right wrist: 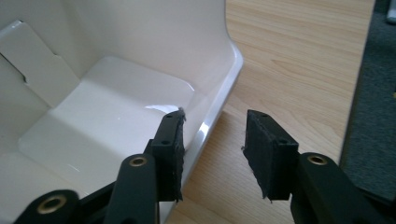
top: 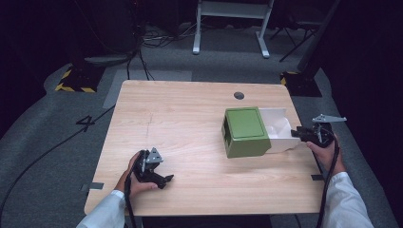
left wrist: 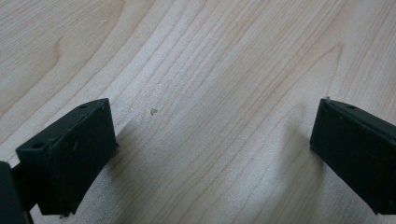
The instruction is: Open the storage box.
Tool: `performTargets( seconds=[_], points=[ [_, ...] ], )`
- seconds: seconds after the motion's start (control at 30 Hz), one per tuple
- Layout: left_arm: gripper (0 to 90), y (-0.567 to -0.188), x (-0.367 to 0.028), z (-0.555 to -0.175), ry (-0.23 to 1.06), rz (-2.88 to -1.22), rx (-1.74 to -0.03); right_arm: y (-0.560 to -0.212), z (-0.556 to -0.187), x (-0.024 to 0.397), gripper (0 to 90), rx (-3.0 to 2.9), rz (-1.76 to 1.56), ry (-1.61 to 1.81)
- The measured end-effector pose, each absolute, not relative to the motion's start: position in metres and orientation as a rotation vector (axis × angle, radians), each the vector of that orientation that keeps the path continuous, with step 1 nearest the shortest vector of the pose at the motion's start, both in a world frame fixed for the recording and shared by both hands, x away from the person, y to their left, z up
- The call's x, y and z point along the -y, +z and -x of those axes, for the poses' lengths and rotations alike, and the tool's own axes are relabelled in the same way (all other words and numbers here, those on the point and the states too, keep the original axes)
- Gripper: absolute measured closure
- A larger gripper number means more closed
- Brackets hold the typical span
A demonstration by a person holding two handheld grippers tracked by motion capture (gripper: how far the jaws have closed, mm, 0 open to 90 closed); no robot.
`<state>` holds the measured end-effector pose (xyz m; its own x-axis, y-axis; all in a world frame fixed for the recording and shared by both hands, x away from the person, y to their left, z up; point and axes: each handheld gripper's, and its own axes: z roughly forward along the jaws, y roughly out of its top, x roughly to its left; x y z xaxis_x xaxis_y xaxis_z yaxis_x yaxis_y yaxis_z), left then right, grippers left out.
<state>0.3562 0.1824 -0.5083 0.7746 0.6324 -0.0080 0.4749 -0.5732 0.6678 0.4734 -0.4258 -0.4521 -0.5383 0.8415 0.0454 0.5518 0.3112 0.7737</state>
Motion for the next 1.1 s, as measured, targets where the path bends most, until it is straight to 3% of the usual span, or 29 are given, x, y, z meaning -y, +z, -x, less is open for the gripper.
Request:
performTargets(
  seconds=[0.6,1.1],
  points=[
    [0.5,-0.508,-0.182,-0.356,0.304,-2.291,-0.820,-0.421,-0.449,0.431,45.1,-2.122,-1.183,1.130],
    [0.5,-0.508,-0.182,-0.356,0.304,-2.291,-0.820,-0.404,-0.418,0.420,27.7,-2.094,-1.103,1.162]
  ],
)
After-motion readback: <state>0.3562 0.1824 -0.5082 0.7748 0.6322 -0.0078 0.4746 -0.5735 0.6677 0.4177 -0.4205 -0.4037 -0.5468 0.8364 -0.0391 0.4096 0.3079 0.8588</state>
